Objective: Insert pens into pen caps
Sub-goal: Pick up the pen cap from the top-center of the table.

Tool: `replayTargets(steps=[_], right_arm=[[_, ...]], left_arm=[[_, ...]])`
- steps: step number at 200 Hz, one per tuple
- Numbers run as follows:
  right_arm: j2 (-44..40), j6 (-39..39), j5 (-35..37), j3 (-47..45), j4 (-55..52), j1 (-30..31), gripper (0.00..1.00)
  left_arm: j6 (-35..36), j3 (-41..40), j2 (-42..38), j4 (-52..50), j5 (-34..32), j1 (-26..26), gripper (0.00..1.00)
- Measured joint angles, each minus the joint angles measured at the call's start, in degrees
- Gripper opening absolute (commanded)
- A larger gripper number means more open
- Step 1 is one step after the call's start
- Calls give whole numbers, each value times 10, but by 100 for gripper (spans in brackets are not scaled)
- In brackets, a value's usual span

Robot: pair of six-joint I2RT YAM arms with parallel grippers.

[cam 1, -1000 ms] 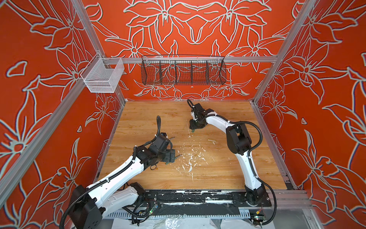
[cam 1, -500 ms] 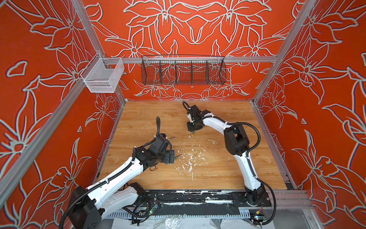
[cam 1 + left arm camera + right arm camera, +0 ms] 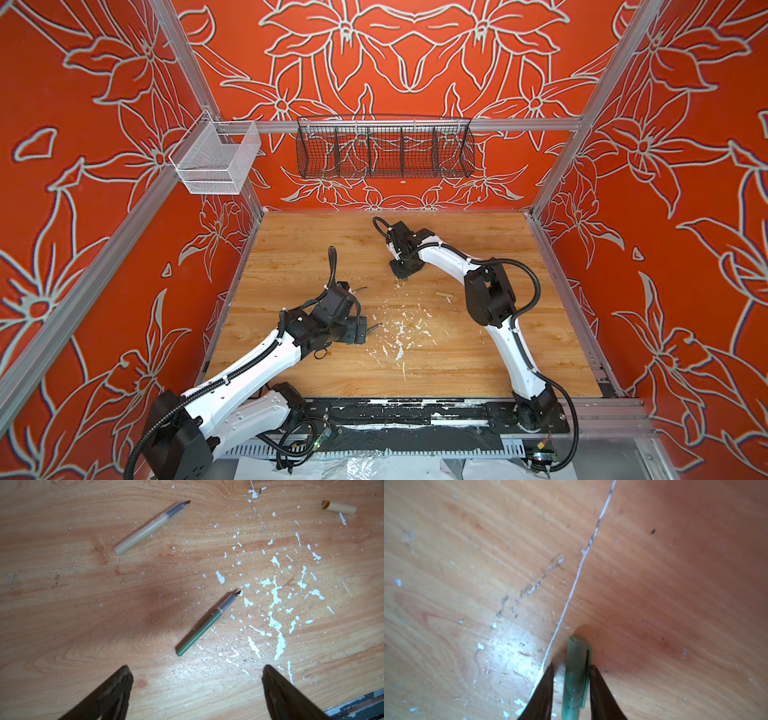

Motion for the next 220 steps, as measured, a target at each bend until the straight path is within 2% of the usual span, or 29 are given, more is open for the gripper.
replayTargets(steps=[103,143,220], right_arm=[[52,-17,56,93,-41,11,31],[52,-22,66,94,-48,12,22],[52,-20,70,91,-48,14,23]], left_arm=[[0,0,0,0,3,0,97],[0,0,0,0,3,0,97],[-3,0,0,3,7,0,97]])
